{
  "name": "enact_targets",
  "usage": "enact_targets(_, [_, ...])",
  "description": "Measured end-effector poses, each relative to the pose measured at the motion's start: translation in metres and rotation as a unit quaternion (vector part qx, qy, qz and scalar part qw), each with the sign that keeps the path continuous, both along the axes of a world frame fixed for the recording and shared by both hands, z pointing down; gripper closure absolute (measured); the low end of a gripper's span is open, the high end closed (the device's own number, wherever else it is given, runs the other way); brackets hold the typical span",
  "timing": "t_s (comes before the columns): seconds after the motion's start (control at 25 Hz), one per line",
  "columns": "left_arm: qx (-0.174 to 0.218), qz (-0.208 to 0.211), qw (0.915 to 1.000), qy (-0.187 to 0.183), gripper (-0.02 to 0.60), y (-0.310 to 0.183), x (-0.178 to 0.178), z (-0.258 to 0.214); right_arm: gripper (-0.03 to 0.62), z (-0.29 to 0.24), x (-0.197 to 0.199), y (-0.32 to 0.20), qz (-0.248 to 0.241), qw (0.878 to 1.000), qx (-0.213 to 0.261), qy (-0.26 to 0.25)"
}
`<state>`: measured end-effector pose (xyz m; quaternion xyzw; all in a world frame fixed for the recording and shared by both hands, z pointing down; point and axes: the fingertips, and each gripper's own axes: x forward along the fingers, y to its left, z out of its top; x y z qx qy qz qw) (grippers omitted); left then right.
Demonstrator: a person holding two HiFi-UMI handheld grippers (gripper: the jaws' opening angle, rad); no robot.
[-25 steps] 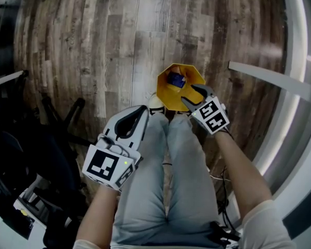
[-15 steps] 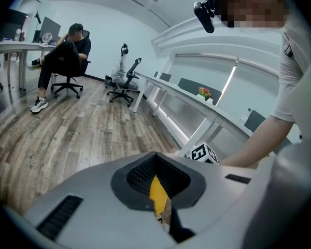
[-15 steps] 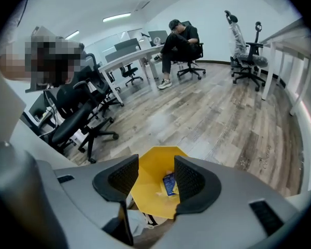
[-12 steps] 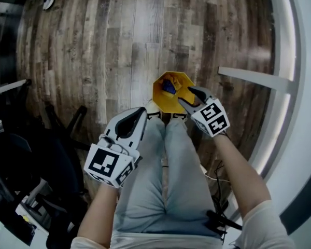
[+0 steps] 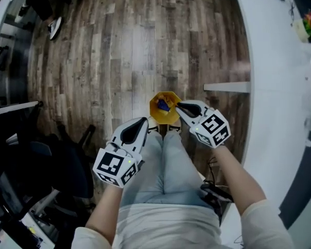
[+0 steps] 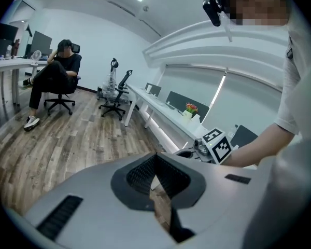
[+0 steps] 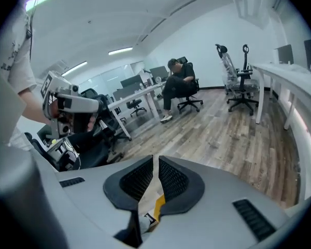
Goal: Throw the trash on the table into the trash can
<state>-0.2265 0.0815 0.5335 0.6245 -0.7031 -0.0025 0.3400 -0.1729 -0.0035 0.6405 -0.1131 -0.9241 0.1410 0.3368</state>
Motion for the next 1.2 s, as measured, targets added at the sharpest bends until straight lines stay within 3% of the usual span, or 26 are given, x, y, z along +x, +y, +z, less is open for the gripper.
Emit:
enact_targets(0.32, [0.025,0.018,0.9994,-0.019,0.581,-0.002,0.011,-0.080,0.551,-0.141,0.010,-0.003,0.036,0.997,-0.004,-0.066])
enact_targets(0.52, [0.007,0.022,0.9990,-0.037,0.581,0.006,0.005,-0.104,0.554,-0.193,0.021,-0.006,0.070,0.994,-0.013,-0.079])
enact_targets(0.84, [0.030,0.016,0.9985,-0.043,0.580,-0.002,0.000,-0.131,0.559,-0.245,0.020,-0.007,0.089,0.988,-0.036,-0.120])
enact_targets(1.2, [0.051,0.034,0.9966,-0.055,0.580,-0.022,0.008,-0.151,0.563,-0.257,0.021,-0.012,0.086,0.986,-0.044,-0.139])
